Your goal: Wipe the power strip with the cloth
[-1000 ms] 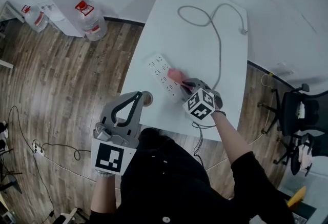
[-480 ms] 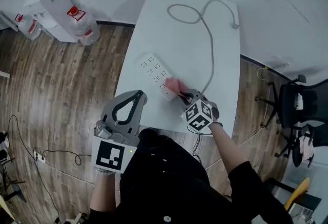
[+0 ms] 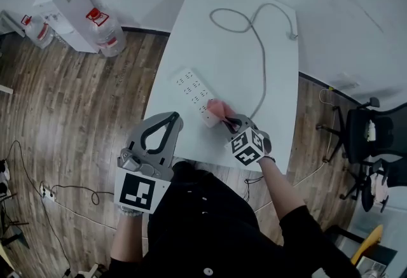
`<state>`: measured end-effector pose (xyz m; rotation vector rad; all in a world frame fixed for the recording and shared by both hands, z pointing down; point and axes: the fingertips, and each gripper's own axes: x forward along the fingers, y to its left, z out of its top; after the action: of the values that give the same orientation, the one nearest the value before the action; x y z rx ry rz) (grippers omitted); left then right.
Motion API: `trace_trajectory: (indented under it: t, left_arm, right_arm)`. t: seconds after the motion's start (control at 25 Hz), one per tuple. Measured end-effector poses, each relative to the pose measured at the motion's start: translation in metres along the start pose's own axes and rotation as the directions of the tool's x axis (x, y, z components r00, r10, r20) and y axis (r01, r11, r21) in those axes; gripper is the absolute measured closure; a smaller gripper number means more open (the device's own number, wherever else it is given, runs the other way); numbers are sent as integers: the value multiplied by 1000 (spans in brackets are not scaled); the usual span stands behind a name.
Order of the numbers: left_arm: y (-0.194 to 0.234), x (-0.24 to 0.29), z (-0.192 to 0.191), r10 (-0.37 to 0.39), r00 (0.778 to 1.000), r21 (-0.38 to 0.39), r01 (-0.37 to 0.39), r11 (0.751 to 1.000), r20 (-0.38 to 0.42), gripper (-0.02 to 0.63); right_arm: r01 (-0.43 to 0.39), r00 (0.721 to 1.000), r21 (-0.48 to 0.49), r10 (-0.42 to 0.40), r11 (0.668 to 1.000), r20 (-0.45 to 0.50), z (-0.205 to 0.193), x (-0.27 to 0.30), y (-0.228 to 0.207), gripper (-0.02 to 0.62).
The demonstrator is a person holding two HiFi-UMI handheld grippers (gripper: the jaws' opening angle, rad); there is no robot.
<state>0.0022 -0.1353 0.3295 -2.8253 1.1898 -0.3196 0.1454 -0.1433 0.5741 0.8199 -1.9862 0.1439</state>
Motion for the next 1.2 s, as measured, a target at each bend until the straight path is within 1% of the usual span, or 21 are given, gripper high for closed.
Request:
trace_trajectory:
  t: [0.2,0.36,0.52,0.68,0.92,1.04,1.2]
  left_arm:
    - [2,-2,-1,7,1000,-2,-7,1000,-4,592]
    - [1,-3,1,12,1000,0,-12,1000,0,592]
    - [2,-5,1,24,1000,4,-24,1000,4,592]
    - [6,-9,1,42,999,0,-42,999,3,592]
    - [14,-18,-3,83,996,-1,-83,997,-7,592]
    - [19,-24,-4,109,994,-7,-109,994,-17,592]
    - [28,-37,-9,150,988,-6,-150,989,-31,592]
  right_arm:
    - [36,999,-2,-36,999,17,6,-10,-13,546]
    - [72,996,-26,-71,997,47,19,-22,-30,546]
    - [104,992,-78,-98,992,82,38,-30,-49,546]
    - [125,987,-160,-107,979,116,65,-33,-65,546]
    - [128,983,-295,-82,947,164,112,-21,-79,546]
    - [117,982,-367,-53,923,179,134,-10,-78,546]
    - [93,983,-459,-8,884,182,160,12,-66,546]
